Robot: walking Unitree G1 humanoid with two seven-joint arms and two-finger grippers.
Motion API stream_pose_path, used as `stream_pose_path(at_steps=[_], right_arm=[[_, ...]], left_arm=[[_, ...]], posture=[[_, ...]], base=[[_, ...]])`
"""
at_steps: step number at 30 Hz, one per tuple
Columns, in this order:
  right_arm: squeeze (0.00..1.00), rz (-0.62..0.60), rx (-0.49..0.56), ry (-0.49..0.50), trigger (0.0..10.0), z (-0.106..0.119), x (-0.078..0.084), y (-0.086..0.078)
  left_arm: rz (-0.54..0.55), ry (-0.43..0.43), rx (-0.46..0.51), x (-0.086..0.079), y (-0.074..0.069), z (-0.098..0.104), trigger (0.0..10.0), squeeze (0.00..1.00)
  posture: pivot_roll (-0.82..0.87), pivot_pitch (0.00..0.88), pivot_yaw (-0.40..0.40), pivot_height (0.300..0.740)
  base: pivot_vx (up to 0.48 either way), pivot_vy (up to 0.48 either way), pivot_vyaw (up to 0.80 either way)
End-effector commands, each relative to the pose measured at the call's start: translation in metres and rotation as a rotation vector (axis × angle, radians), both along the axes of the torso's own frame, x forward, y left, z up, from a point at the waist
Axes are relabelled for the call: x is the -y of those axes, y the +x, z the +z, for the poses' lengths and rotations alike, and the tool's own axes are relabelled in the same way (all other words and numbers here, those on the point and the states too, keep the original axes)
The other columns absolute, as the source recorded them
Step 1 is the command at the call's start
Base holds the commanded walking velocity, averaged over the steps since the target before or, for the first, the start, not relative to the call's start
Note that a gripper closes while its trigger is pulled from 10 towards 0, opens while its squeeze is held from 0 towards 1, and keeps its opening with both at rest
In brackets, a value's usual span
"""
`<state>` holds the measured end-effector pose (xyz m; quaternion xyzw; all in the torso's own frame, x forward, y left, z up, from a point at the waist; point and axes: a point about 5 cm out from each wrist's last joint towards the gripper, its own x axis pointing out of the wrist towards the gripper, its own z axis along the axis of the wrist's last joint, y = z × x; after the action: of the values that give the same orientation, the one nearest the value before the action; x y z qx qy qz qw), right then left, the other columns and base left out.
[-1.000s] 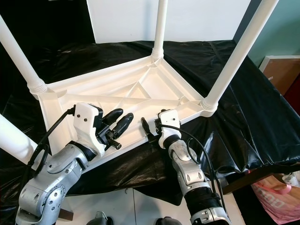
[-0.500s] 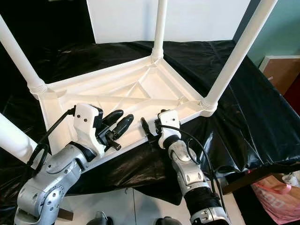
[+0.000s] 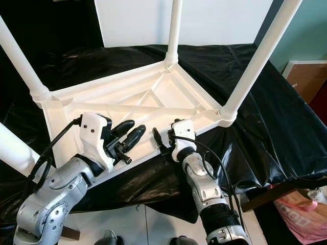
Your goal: Building children table
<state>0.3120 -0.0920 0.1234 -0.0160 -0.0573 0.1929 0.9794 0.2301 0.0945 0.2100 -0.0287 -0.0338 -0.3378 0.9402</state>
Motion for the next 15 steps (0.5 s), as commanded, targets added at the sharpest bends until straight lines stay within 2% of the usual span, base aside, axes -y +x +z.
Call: stream_pose_path(at_steps=[1, 3, 7, 10, 15], right_arm=[[0.00, -0.010, 0.002, -0.004, 10.0, -0.001, 0.002, 0.001], [0.00, -0.010, 0.003, -0.005, 10.0, -0.001, 0.003, 0.001], [0.00, -0.005, 0.007, -0.016, 10.0, 0.001, 0.006, 0.002], [0.00, -0.002, 0.010, -0.020, 10.0, 0.002, 0.006, 0.002], [0.00, -0.012, 0.009, -0.020, 10.0, 0.002, 0.007, 0.004]], left_arm=[[-0.011, -0.001, 0.004, 0.001, -0.002, 0.002, 10.0, 0.00], [-0.016, 0.000, 0.000, 0.001, -0.002, 0.002, 10.0, 0.00], [-0.060, -0.008, -0.029, 0.001, -0.015, 0.000, 10.0, 0.00], [-0.063, -0.009, -0.031, 0.000, -0.018, 0.001, 10.0, 0.00], [-0.016, 0.026, -0.056, -0.016, -0.024, -0.001, 10.0, 0.00]], posture=[[0.10, 0.107, -0.059, 0.740], [0.10, 0.108, -0.062, 0.740], [0.09, 0.120, -0.078, 0.740], [0.09, 0.123, -0.078, 0.740], [0.09, 0.124, -0.078, 0.740]], base=[[0.000, 0.000, 0.00], [0.000, 0.000, 0.00], [0.000, 0.000, 0.00], [0.000, 0.000, 0.00], [0.000, 0.000, 0.00]])
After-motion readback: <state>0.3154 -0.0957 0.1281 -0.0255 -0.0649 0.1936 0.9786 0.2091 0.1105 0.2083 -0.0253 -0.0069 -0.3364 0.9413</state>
